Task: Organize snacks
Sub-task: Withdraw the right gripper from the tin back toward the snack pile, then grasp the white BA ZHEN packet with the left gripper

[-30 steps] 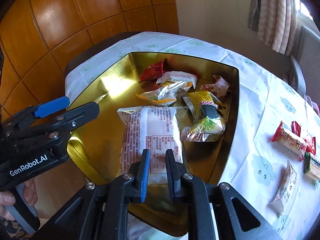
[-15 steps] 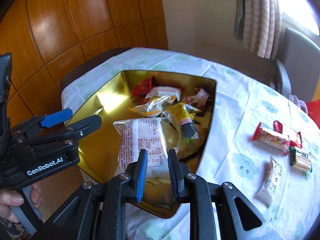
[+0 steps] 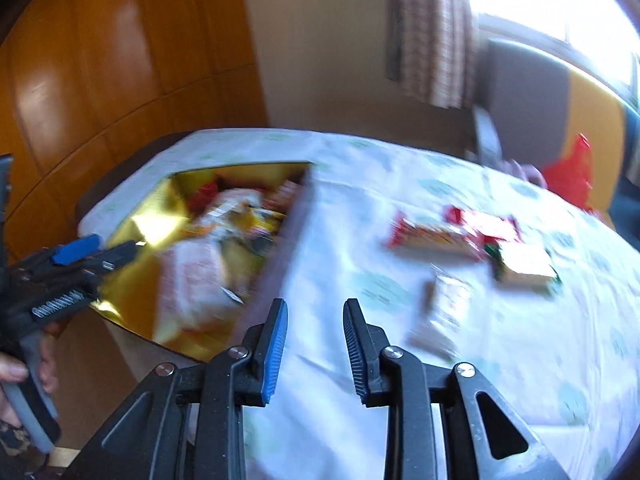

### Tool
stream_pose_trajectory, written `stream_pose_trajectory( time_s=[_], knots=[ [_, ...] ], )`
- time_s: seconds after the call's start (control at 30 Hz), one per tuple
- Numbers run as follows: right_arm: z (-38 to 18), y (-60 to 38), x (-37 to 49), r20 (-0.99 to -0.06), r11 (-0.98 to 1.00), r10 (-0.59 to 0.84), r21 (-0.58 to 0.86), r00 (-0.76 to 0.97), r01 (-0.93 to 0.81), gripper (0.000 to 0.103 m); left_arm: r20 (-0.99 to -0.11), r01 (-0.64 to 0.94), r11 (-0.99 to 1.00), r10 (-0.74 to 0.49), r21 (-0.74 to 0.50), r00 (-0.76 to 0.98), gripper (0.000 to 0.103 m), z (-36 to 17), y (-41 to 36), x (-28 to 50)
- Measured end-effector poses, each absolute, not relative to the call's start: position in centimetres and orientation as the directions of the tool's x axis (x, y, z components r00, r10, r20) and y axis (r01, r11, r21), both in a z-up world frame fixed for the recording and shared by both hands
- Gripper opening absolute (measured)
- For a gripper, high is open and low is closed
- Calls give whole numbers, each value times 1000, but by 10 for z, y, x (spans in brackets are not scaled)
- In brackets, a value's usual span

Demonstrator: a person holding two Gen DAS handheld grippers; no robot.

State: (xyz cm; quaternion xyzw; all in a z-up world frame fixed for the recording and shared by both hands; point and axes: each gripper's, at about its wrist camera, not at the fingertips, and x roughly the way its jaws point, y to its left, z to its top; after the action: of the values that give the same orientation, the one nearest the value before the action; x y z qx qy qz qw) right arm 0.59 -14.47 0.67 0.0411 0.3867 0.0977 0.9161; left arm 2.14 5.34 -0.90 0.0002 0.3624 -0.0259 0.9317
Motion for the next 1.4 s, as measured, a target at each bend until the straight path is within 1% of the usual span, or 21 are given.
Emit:
stream_pose_trajectory(
  time_s=[0.23, 0.37, 0.53, 0.67, 0.73, 0.8, 1.0, 1.2, 1.23, 1.27, 1.3, 1.33, 1.37, 1.4],
  knots=[
    [-28, -222, -21, -767, 991, 45, 116, 639, 70, 29, -676, 156, 988, -123, -12, 727, 74, -3, 23, 20],
    [-45, -265, -40, -798, 976, -51, 89, 601, 200, 29, -669, 259, 966, -193, -1, 718, 74, 7, -9, 20],
    [-61, -305, -62, -823, 945, -94, 103, 561, 310, 29, -688, 409, 912, -291, 10, 665, 74, 11, -64, 24],
    [-67, -312, -69, -826, 940, -96, 109, 556, 323, 30, -733, 499, 867, -342, -5, 588, 74, 1, -110, 34],
    [-69, -309, -70, -826, 944, -95, 102, 556, 312, 33, -759, 524, 852, -342, -2, 553, 74, -10, -130, 40],
    [-72, -307, -69, -828, 949, -90, 97, 554, 300, 33, -784, 545, 839, -339, -2, 520, 74, -22, -149, 48],
    [-78, -305, -68, -825, 956, -68, 107, 561, 273, 37, -841, 564, 824, -342, -54, 419, 74, -50, -191, 74],
    [-80, -305, -70, -814, 961, -53, 115, 578, 251, 39, -875, 551, 833, -300, -46, 380, 73, -80, -223, 102],
    [-80, -305, -71, -811, 962, -50, 118, 582, 247, 41, -880, 551, 833, -299, -52, 369, 72, -87, -226, 105],
    [-80, -305, -71, -809, 962, -46, 121, 585, 244, 41, -885, 549, 834, -299, -60, 357, 58, -93, -227, 108],
    [-80, -305, -72, -807, 962, -44, 124, 589, 242, 42, -887, 545, 836, -294, -58, 356, 55, -99, -227, 109],
    [-81, -304, -72, -805, 963, -42, 125, 592, 238, 44, -872, 549, 835, -299, -42, 388, 47, -97, -225, 105],
    [-81, -304, -72, -803, 964, -39, 125, 594, 233, 46, -865, 563, 826, -311, -39, 395, 37, -97, -224, 101],
    [-81, -303, -72, -802, 966, -35, 126, 597, 226, 48, -859, 567, 822, -326, -52, 394, 34, -97, -221, 98]
  ],
)
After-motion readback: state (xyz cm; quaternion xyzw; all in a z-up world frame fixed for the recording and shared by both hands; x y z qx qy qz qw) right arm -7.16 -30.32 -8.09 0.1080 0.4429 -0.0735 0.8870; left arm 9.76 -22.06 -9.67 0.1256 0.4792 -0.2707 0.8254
